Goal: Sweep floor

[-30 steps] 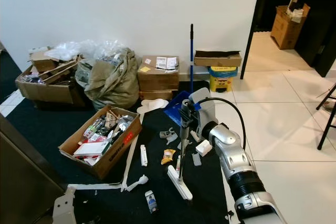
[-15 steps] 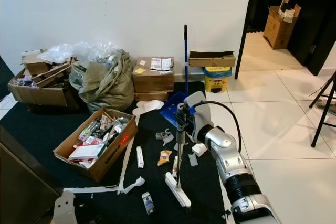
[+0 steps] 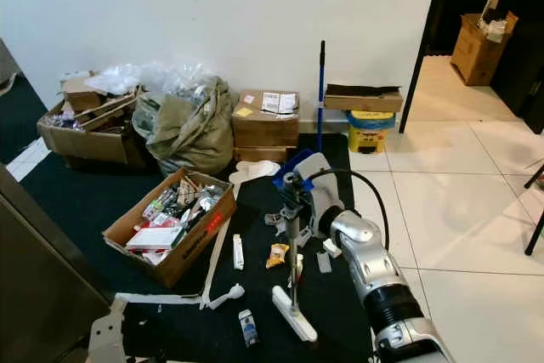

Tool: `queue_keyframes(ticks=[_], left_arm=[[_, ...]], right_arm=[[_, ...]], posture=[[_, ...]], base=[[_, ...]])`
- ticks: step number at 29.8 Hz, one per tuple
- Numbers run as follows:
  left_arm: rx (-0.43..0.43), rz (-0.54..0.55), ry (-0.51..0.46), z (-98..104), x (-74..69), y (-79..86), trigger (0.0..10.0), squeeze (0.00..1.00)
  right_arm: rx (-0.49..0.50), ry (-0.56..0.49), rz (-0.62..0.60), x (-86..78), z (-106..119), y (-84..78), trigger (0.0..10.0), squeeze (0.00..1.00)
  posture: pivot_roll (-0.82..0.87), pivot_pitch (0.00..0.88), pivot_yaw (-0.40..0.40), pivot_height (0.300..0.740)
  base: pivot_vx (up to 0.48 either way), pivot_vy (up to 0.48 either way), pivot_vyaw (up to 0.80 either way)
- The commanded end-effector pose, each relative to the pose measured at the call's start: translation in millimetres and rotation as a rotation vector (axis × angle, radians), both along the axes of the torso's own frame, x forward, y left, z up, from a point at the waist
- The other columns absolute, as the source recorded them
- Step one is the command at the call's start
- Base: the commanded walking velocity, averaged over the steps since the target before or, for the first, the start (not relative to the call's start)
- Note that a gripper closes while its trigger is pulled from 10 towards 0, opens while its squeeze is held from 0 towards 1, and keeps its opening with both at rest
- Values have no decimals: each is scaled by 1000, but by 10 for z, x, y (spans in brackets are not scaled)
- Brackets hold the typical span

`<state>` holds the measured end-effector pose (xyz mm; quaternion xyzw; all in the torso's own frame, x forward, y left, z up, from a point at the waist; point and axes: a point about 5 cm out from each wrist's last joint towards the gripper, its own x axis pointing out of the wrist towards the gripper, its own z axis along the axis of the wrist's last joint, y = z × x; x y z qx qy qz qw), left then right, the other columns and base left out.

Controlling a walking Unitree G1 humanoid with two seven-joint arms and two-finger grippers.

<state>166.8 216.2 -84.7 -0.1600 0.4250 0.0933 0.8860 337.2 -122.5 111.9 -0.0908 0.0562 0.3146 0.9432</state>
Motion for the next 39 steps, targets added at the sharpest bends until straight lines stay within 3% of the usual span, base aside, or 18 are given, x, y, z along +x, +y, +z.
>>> queue_keyframes(ticks=[1, 30, 39], left_arm=[[1, 3, 4, -9, -21, 3, 10000, 0], [3, 19, 35, -36, -72, 5, 10000, 0], [-13, 5, 28, -36, -74, -5, 10000, 0]], right_arm=[[15, -83, 24, 20, 155, 65, 10000, 0], [36, -72, -4, 15, 149, 47, 10000, 0], [7, -68, -70, 68, 132, -25, 10000, 0]], posture=[[-97, 0, 26, 740], [-106, 0, 30, 740], [-105, 0, 31, 740]], base=[[0, 0, 800], [0, 0, 800], [0, 0, 0]])
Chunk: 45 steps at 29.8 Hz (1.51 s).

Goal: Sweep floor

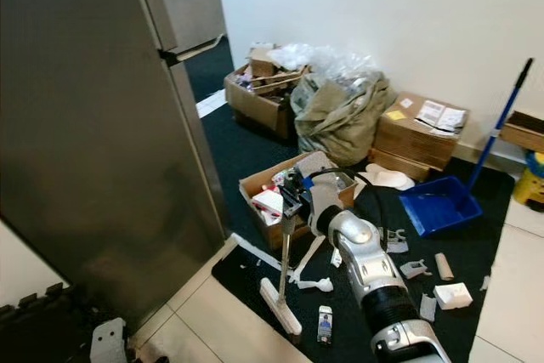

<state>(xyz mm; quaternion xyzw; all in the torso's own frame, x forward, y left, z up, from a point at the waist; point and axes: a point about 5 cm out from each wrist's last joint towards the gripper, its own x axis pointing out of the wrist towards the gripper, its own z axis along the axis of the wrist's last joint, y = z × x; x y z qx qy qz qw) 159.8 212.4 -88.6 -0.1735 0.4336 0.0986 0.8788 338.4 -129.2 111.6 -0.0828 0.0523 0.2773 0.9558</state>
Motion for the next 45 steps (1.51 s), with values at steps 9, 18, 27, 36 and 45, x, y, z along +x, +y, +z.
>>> queue_keyframes(ticks=[9, 18, 27, 36, 45], left_arm=[[2, -29, 2, 9, 12, 22, 10000, 0], [8, -42, -6, 28, 42, 48, 10000, 0], [9, -39, 0, 20, 22, 51, 10000, 0], [4, -41, 9, 2, -9, 28, 10000, 0], [-1, -42, 4, 7, 4, 21, 10000, 0]], right_arm=[[-12, -63, 14, 57, 142, 66, 10000, 0], [-11, -67, 29, 57, 136, 115, 10000, 0], [-7, -69, 29, 49, 132, 127, 10000, 0], [-11, -71, 39, 47, 135, 144, 10000, 0], [-11, -71, 39, 48, 137, 136, 10000, 0]], posture=[[-105, 0, 30, 740], [-90, 0, 32, 740], [-91, 0, 34, 740], [-89, 0, 29, 740], [-92, 0, 31, 740]], base=[[0, 0, 0], [0, -121, 0], [0, -329, 0], [0, -335, 0], [0, -367, 0]])
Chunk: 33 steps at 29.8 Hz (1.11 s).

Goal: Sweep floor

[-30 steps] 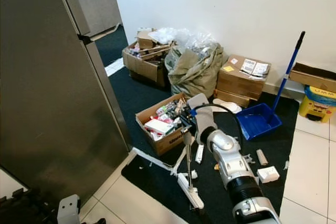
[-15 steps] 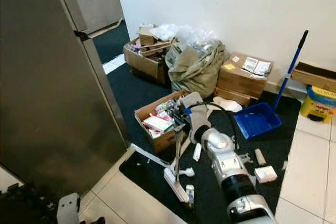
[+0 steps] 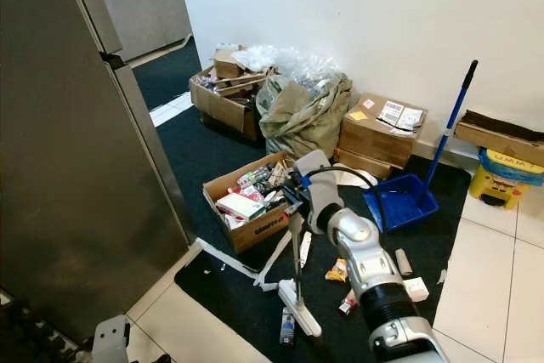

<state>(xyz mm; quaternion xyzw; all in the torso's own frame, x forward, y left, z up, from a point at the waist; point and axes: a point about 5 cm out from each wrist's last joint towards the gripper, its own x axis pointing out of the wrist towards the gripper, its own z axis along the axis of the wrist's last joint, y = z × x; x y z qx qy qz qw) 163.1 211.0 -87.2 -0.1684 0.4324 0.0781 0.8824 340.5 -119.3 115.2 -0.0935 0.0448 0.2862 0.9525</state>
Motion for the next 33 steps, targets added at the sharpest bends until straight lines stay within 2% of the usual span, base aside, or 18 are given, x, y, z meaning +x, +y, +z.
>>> queue_keyframes(ticks=[1, 33], left_arm=[[6, -1, 15, -7, -28, 36, 10000, 0], [-6, 1, 17, -22, -53, 6, 10000, 0]], right_arm=[[5, -53, 19, 26, 101, 37, 10000, 0], [-1, -41, 33, -6, 57, 64, 10000, 0]], posture=[[-92, 0, 31, 740], [-93, 0, 28, 740]], base=[[0, -412, 0], [0, -420, 0]])
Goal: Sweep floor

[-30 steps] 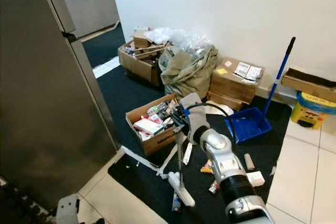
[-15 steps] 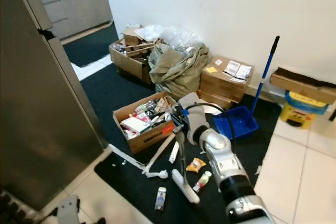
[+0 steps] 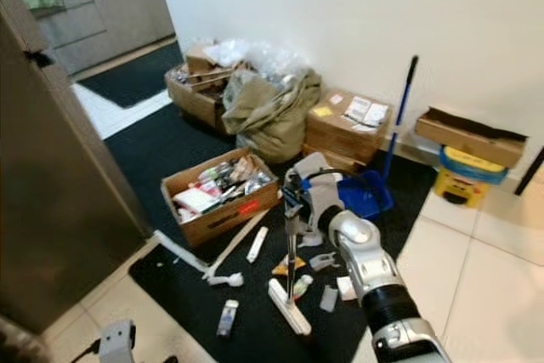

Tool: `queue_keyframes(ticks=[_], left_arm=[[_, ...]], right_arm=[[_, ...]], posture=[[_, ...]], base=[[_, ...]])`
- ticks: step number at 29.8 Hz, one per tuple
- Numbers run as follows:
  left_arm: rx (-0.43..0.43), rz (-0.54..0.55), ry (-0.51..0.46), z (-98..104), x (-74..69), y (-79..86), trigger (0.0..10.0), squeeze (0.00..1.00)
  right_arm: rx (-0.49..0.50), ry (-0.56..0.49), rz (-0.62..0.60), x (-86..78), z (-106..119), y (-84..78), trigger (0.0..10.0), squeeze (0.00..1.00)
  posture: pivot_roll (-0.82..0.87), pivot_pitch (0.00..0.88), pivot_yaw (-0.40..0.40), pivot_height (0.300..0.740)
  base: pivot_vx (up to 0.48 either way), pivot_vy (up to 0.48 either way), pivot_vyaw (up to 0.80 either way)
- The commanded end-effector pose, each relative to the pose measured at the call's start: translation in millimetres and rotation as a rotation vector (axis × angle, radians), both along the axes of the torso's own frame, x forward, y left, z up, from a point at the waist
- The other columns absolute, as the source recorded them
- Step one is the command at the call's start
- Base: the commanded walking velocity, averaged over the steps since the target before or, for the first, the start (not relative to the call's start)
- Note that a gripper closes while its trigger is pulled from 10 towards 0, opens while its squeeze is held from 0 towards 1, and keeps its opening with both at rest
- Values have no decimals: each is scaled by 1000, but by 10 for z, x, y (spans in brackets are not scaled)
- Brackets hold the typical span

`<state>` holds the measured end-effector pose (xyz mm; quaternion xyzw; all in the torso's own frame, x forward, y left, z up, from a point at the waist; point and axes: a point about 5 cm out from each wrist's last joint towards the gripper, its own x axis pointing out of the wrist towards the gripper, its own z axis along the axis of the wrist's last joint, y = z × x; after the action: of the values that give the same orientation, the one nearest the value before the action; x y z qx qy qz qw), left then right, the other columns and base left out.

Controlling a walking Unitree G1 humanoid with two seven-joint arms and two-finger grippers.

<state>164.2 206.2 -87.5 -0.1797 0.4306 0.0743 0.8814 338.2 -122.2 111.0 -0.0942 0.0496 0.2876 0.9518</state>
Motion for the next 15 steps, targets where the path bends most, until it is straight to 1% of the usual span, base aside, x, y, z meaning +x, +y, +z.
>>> queue_keyframes(ticks=[1, 7, 15], left_arm=[[17, -2, 23, -18, -63, 54, 10000, 0], [19, 10, 22, -17, -60, 58, 10000, 0], [31, 31, 28, -19, -61, 67, 10000, 0]], right_arm=[[4, -51, 30, 20, 101, 91, 10000, 0], [3, -52, 32, 27, 108, 90, 10000, 0], [-2, -52, 34, 28, 107, 82, 10000, 0]], posture=[[-90, 0, 25, 740], [-90, 0, 23, 740], [-97, 0, 26, 740]], base=[[0, -428, 0], [0, -357, 0], [0, 0, 0]])
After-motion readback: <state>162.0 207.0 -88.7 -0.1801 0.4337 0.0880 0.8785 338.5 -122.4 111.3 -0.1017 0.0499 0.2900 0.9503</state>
